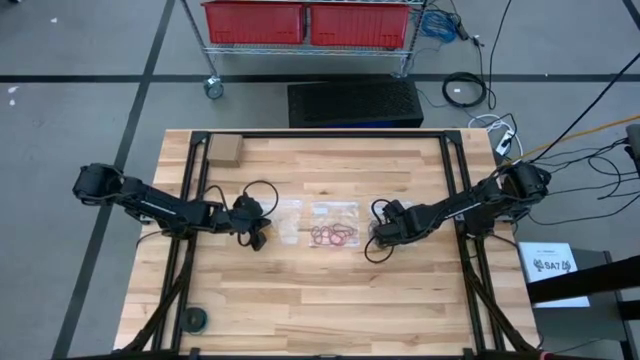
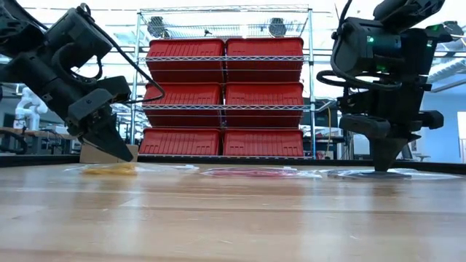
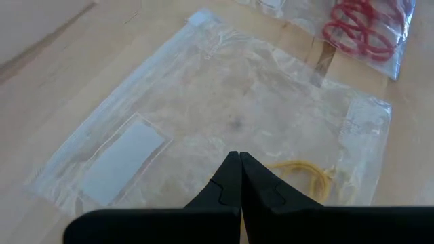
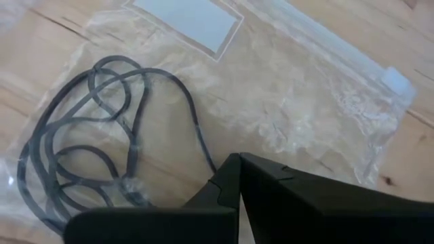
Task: Sort rubber bands
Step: Adjust all the transparent zip lock bag to the center table
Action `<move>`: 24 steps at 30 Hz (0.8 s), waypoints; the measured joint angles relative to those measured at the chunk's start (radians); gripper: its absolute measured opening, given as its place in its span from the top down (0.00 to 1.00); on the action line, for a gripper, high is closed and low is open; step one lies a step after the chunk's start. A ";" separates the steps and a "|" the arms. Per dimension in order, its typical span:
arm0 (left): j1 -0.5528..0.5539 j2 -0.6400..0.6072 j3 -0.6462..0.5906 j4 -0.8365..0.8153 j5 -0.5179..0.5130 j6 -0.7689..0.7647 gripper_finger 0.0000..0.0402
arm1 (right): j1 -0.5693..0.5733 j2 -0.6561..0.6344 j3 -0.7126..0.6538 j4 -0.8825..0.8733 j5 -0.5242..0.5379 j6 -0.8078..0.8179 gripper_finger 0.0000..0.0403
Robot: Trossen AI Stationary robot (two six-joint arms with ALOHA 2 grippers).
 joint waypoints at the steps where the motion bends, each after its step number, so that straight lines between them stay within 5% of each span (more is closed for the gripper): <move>1: 0.000 0.000 0.000 0.000 0.000 0.000 1.00 | 0.000 -0.002 0.000 0.000 0.000 0.000 1.00; 16: 0.001 -0.005 0.002 0.005 -0.032 0.009 1.00 | 0.000 -0.003 0.028 -0.045 -0.007 -0.047 1.00; 24: 0.001 -0.074 0.035 0.002 -0.039 0.132 1.00 | 0.002 -0.004 0.121 -0.130 0.005 -0.231 1.00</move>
